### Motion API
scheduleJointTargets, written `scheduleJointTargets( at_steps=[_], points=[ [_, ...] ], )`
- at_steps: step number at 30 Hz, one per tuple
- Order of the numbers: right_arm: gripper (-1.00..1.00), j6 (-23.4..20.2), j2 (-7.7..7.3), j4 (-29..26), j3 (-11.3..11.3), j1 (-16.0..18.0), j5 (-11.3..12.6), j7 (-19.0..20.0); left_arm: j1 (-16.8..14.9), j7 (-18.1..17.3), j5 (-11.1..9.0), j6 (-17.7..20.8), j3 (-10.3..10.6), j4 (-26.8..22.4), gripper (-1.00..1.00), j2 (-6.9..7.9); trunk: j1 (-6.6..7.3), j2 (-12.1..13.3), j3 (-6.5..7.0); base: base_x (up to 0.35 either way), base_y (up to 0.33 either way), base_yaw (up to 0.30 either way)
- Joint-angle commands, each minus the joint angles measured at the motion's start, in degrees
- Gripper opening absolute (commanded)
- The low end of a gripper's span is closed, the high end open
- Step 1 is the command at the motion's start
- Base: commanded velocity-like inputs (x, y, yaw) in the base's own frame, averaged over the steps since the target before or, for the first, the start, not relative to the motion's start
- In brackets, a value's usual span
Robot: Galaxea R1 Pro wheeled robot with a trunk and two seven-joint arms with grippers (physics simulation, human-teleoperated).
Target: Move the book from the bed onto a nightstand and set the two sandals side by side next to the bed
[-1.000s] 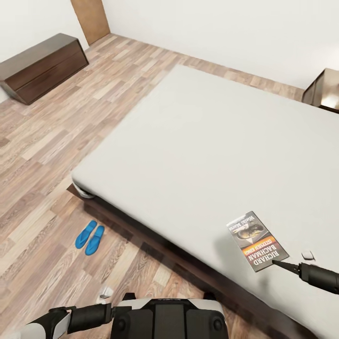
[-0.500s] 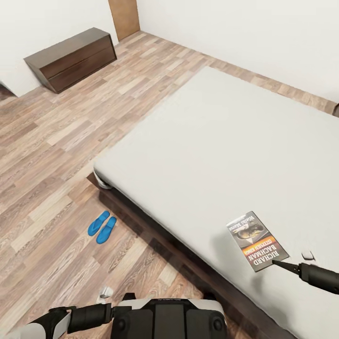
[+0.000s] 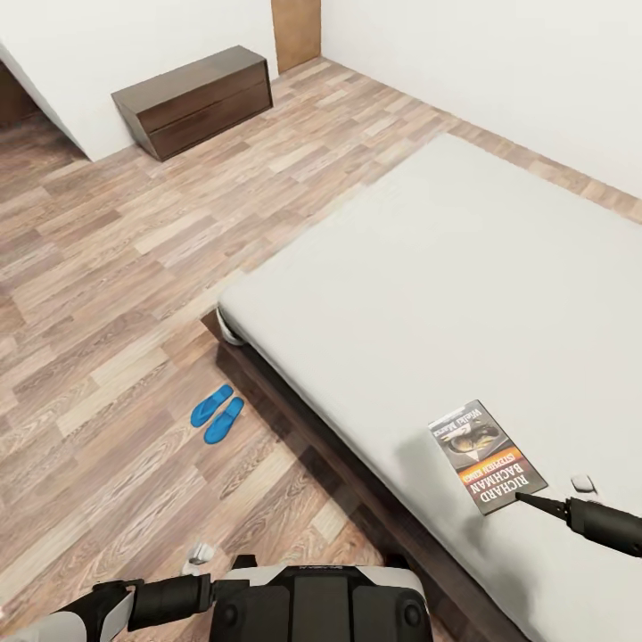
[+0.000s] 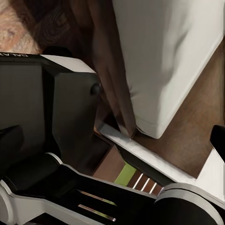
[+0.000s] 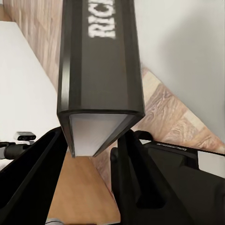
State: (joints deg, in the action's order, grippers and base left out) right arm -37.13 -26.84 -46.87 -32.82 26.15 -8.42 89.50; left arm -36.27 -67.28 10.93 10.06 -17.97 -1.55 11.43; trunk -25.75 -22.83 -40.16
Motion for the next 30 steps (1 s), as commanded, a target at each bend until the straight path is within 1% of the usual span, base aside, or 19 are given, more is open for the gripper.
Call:
scheduleJointTargets(
  at_steps=[1,25,30],
  points=[
    [-1.0,-0.6,0.04,-0.1,-0.2,0.0,-0.5,0.5,0.0,-0.2,0.5,0.6,-0.5,0.0,1.0,0.0,-0.03,-0.1,-0.06,0.0,0.0,0.294],
    [-1.0,-0.6,0.04,-0.1,-0.2,0.0,-0.5,0.5,0.0,-0.2,0.5,0.6,-0.5,0.0,1.0,0.0,-0.03,-0.1,-0.06,0.0,0.0,0.293],
    [-1.0,-0.6,0.04,-0.1,-0.2,0.0,-0.5,0.5,0.0,-0.2,0.5,0.6,-0.5,0.0,1.0,0.0,-0.03,-0.1,-0.06,0.0,0.0,0.116]
  ],
)
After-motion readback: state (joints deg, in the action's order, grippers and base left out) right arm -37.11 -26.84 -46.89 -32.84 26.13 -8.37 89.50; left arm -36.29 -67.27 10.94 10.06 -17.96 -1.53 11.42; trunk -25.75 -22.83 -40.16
